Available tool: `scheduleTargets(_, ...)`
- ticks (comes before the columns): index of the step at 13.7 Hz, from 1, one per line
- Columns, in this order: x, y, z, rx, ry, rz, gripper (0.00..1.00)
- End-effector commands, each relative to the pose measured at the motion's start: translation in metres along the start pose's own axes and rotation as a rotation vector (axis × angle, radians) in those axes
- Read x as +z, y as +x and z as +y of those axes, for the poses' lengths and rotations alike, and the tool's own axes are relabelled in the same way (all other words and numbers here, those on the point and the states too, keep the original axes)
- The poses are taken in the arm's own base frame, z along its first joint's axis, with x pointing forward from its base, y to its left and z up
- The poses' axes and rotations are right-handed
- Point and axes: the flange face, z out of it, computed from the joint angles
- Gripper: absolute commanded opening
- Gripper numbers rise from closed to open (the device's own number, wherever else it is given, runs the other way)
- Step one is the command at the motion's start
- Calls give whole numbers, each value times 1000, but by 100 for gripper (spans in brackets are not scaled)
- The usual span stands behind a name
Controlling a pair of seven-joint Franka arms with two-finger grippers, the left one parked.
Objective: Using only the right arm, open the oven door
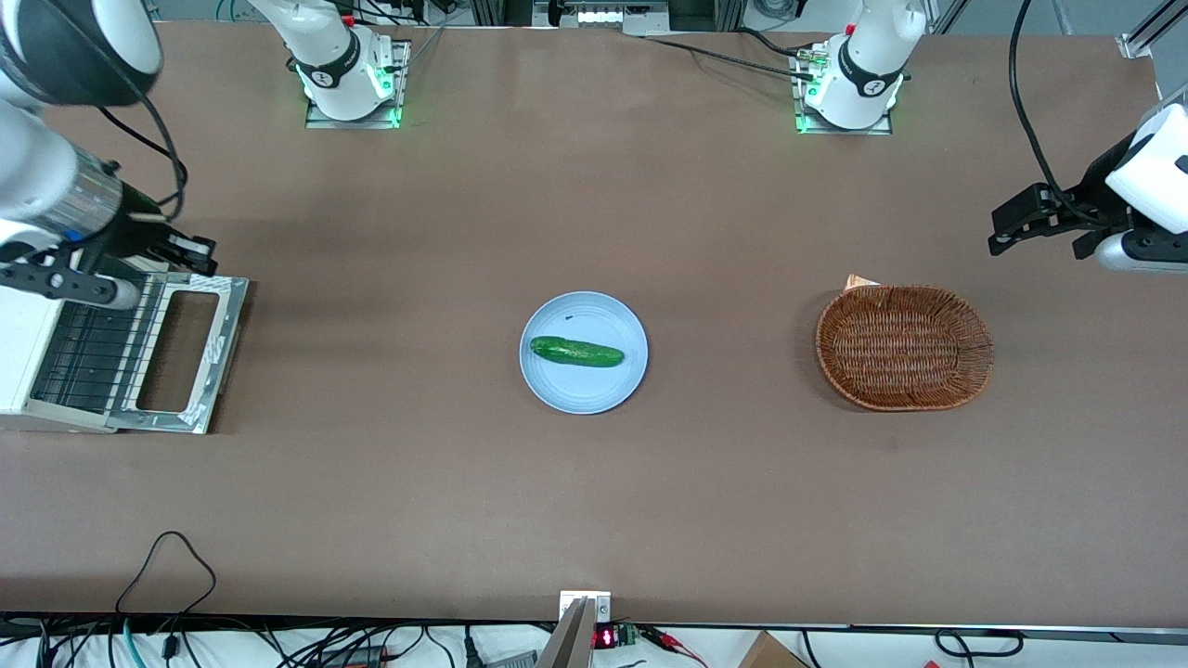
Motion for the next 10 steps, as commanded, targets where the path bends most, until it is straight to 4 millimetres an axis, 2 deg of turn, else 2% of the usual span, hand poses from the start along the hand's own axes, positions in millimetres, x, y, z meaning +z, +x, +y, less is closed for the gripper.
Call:
scheduleTargets(1, -19, -5, 0, -19, 14, -30, 1)
scheduleTargets(3, -19, -5, -1, -20, 13, -33, 5)
scheduleTargets(4, -20, -5, -1, -27, 13, -33, 14)
scheduleTargets(5, -22, -6, -1, -27, 11, -33, 34)
scheduleTargets(6, -22, -6, -2, -25, 11, -36, 61)
scheduleTargets(7, -24, -6, -2, -27, 11, -35, 79)
scheduleTargets(8, -24, -7, -2, -30, 11, -35, 82)
scheduleTargets(9, -27, -6, -1, -32, 12, -30, 99)
scheduleTargets(10, -29, -6, -1, -35, 12, -25, 99)
